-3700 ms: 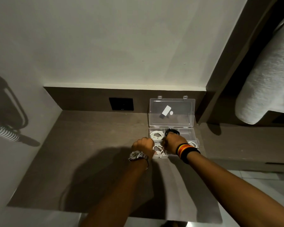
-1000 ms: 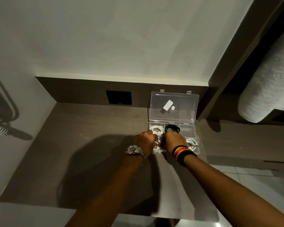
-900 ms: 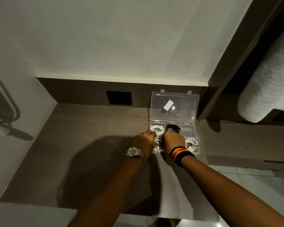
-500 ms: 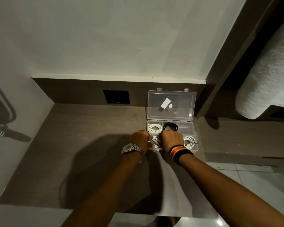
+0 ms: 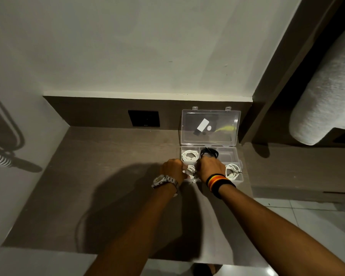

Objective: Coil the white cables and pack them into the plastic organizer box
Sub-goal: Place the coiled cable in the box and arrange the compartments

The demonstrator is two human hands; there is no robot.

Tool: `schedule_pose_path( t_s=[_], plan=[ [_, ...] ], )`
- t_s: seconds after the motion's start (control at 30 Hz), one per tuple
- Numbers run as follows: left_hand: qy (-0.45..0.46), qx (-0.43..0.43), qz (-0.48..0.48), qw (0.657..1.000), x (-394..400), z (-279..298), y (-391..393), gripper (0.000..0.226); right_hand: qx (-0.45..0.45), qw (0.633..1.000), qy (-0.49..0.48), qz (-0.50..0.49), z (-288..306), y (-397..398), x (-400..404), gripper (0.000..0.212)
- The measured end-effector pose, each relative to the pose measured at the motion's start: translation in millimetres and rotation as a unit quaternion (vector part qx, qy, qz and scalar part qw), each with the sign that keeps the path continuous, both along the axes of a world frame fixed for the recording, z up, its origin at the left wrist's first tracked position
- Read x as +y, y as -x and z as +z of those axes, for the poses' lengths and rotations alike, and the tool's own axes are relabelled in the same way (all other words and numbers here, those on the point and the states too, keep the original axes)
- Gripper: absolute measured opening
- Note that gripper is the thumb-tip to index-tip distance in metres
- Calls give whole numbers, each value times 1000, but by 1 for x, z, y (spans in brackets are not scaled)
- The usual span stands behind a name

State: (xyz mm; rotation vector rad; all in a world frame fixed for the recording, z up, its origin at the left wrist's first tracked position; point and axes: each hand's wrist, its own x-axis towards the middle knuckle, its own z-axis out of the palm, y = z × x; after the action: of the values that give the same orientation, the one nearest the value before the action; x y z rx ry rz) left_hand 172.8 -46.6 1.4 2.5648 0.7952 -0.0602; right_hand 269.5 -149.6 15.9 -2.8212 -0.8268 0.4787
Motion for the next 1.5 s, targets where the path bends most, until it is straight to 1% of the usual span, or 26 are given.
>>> schedule_pose_path(
  t_s=[0.1, 0.17, 0.23, 0.33, 0.43, 0.57, 0.63, 0.73, 0.8, 0.87, 0.97, 1.03, 1.17, 1.23, 1.33, 1.37, 1.43, 1.5],
  plan=[
    [7, 5, 10, 1000, 1, -2, -1, 34, 12, 1000, -6, -4, 0, 0, -6, 25],
    [0, 8, 17, 1000, -1, -3, -2, 38, 27, 1000, -11, 1, 0, 0, -10, 24],
    [-15, -2, 31, 999, -3, -3, -3, 36, 32, 999, -14, 4, 2, 1, -11, 19],
    [-34, -13, 47, 998, -5, -2, -3, 32, 32, 999, -5, 9, 6, 1, -9, 21],
    [-36, -21, 45, 998, -6, 0, -3, 34, 50, 999, -2, 0, 9, -2, -8, 15],
    [-35, -41, 47, 997, -6, 0, -2, 29, 62, 998, 0, 4, 10, -4, -8, 20],
    [-37, -44, 44, 997, -6, -1, -2, 30, 79, 997, 5, 9, 11, -6, -8, 25],
    [-41, -53, 42, 997, -6, -3, -2, 28, 107, 994, 19, 29, 12, -10, -8, 26],
    [-45, -52, 41, 997, -5, -4, -2, 28, 104, 993, 38, 43, 12, -10, -8, 30],
    [-41, -40, 40, 998, -4, -5, -2, 31, 82, 995, 44, 41, 11, -8, -7, 32],
    [-2, -19, 51, 999, -1, -3, -3, 36, 51, 998, 33, 30, 7, -5, -6, 21],
    [11, -9, 57, 998, 0, -1, -4, 38, 41, 998, 28, 26, 5, -4, -6, 19],
    [-2, -14, 41, 999, -1, 0, 1, 36, 61, 998, 20, 22, 7, -6, -4, 26],
    [12, -25, 53, 998, 0, 2, 1, 37, 66, 997, 6, 24, 12, -11, -5, 25],
    [80, -13, 95, 992, 12, 14, -5, 32, 65, 997, -21, 34, 25, -23, -13, 21],
    [88, -15, 97, 991, 17, 17, -7, 29, 70, 996, -40, 33, 30, -28, -15, 22],
    [75, -42, 111, 990, 23, 25, -12, 17, 55, 994, -87, 29, 39, -39, -22, 19],
    [41, -98, 145, 984, 28, 29, -19, 3, -13, 991, -124, 41, 48, -53, -27, 25]
  ],
)
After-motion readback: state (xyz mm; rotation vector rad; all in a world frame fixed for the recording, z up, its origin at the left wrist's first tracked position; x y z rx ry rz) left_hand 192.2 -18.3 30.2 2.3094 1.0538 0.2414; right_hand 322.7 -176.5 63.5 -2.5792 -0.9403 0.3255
